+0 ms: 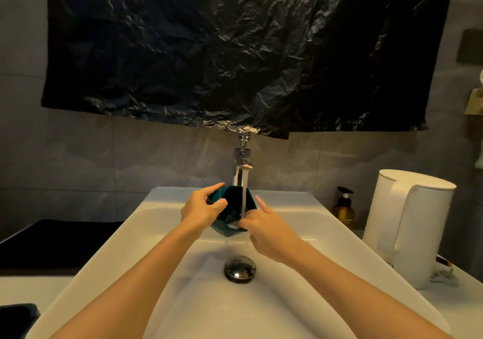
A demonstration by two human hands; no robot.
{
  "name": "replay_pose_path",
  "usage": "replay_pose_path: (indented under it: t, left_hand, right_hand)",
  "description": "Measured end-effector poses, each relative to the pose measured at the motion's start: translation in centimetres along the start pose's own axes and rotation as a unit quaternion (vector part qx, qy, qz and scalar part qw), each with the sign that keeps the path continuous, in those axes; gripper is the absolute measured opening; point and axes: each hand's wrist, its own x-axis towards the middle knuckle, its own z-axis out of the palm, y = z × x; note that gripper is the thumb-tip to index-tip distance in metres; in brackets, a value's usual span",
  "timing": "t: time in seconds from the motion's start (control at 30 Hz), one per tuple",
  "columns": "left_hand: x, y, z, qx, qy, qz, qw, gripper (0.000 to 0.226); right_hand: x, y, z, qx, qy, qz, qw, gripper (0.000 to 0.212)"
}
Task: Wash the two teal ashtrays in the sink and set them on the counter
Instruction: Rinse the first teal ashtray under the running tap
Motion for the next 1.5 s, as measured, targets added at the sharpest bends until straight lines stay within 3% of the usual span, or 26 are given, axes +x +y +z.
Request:
replay_pose_path:
  t: [0.13,0.23,0.3,0.4,0.47,0.53,0.6,0.63,0.67,0.73,0.77,0.83,0.9,0.93,1.03,1.17,1.23,1.3,1.4,1.43,1.5]
  left_hand:
    - [0.1,-0.2,-0.1,0.003,0.001,-0.028,1.000,0.037]
    - [0.2,-0.1,-0.4,-0.019,-0.019,-0.051,0.998,0.036]
    - [0.2,0.0,-0.6,-0.018,-0.032,-0.059,0.998,0.035]
    - [0.0,-0.1,-0.3,-0.009,-0.043,-0.067,0.997,0.031]
    - [-0.3,-0.1,-0.1,-0.018,-0.055,-0.083,0.995,0.031]
    - [-0.5,0.1,-0.1,-0.033,-0.070,-0.091,0.993,0.031]
    - [-0.5,0.4,-0.3,-0.033,-0.083,-0.089,0.992,0.032]
    - [-0.5,0.6,-0.4,-0.023,-0.090,-0.086,0.992,0.032]
    - [-0.5,0.9,-0.5,-0.010,-0.101,-0.082,0.991,0.031]
    - [-0.6,1.4,-0.7,0.033,-0.129,-0.070,0.989,0.030]
    - [-0.7,1.6,-0.8,0.053,-0.143,-0.066,0.986,0.029]
    - [-0.9,1.7,-0.9,0.066,-0.164,-0.067,0.982,0.029]
    - [-1.0,1.8,-1.0,0.066,-0.175,-0.076,0.980,0.029]
    - [-1.0,1.8,-1.0,0.067,-0.175,-0.077,0.979,0.029]
    - [-0.9,1.5,-1.2,0.080,-0.181,-0.073,0.978,0.030]
    - [-0.8,1.0,-1.3,0.113,-0.185,-0.044,0.975,0.031]
    - [-0.8,1.0,-1.3,0.099,-0.193,-0.042,0.975,0.031]
    - [-1.0,1.2,-1.1,0.082,-0.207,-0.054,0.974,0.031]
    - [-1.2,1.4,-0.9,0.071,-0.219,-0.064,0.971,0.031]
    - [-1.2,1.4,-0.9,0.069,-0.217,-0.065,0.972,0.031]
    - [-1.2,1.4,-0.8,0.055,-0.201,-0.066,0.976,0.031]
  right_hand:
    - [0.1,-1.8,-0.6,0.155,-0.056,0.061,0.984,0.033]
    - [-0.1,-0.4,-0.6,-0.018,-0.059,0.004,0.998,0.029]
    - [0.0,0.2,-0.2,-0.064,-0.057,-0.014,0.996,0.030]
    - [0.5,-1.1,-0.9,0.088,-0.058,0.096,0.990,0.024]
    - [0.8,-1.2,-1.1,0.225,0.025,0.197,0.954,0.022]
    - [1.3,-0.6,-0.7,0.300,0.094,0.244,0.917,0.013]
    - [1.7,-0.1,-0.2,0.388,0.044,0.296,0.872,0.046]
    - [2.0,0.0,0.1,0.443,-0.008,0.331,0.833,0.059]
    - [2.1,0.1,0.2,0.490,-0.059,0.358,0.793,0.060]
    - [2.3,0.2,0.6,0.549,-0.116,0.381,0.735,0.042]
    - [2.3,0.2,0.9,0.546,-0.114,0.388,0.734,0.033]
    - [2.4,-0.1,1.2,0.492,-0.088,0.402,0.767,0.019]
    - [2.5,-0.3,1.5,0.427,-0.069,0.411,0.802,0.023]
    - [2.5,-0.5,1.4,0.423,-0.063,0.414,0.803,0.024]
    - [2.2,-0.6,1.0,0.463,-0.088,0.405,0.783,0.013]
    - [2.0,-0.2,1.5,0.495,-0.147,0.378,0.768,0.044]
    - [1.9,-0.1,1.5,0.512,-0.121,0.401,0.750,0.040]
    - [1.9,0.0,1.3,0.489,-0.095,0.409,0.765,0.019]
    - [1.9,0.1,1.6,0.422,-0.111,0.398,0.807,0.018]
    - [2.0,-0.1,1.5,0.427,-0.127,0.396,0.803,0.020]
    - [2.0,-0.3,1.3,0.493,-0.149,0.410,0.753,0.031]
